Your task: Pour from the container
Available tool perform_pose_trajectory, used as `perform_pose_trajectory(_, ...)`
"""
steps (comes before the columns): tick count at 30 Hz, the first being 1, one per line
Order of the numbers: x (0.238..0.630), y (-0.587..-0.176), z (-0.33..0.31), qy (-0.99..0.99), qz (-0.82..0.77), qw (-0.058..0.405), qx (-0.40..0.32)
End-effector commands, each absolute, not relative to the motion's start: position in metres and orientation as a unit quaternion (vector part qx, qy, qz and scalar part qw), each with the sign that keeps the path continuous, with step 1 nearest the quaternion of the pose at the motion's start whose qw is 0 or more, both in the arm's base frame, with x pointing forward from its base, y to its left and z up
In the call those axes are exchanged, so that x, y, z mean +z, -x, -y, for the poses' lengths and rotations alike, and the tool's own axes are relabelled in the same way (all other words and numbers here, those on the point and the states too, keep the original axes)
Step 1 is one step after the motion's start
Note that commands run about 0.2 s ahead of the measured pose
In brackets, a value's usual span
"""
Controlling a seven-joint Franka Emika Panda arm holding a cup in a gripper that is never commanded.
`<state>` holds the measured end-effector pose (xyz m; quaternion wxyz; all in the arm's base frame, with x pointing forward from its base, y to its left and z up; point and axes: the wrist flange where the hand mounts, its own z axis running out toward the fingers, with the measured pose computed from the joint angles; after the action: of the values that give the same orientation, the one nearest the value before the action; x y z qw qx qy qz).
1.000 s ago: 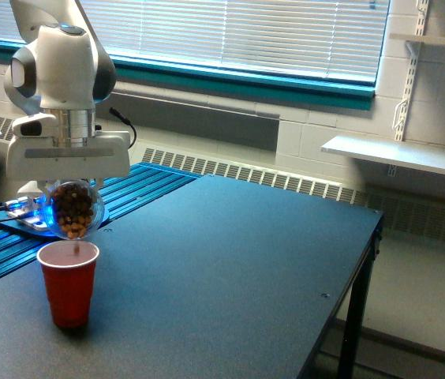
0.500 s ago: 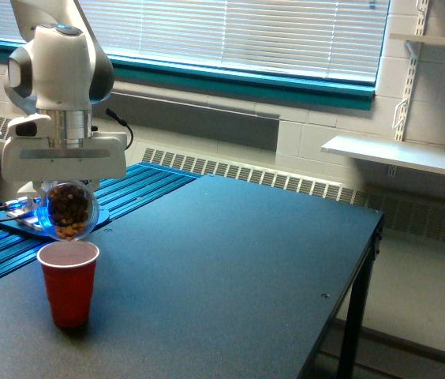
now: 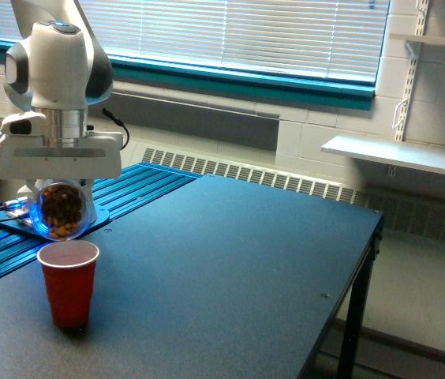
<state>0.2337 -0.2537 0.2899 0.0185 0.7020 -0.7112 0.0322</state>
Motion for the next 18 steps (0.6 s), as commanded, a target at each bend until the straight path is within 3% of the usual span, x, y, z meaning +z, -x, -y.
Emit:
perform_pose_trajectory(1, 0.293, -0.235, 0.26, -0.705, 0.709, 0.025, 0.03)
perform_pose_trajectory(18, 0.292, -0.246, 0.258, -0.718, 0.695, 0.035, 0.011)
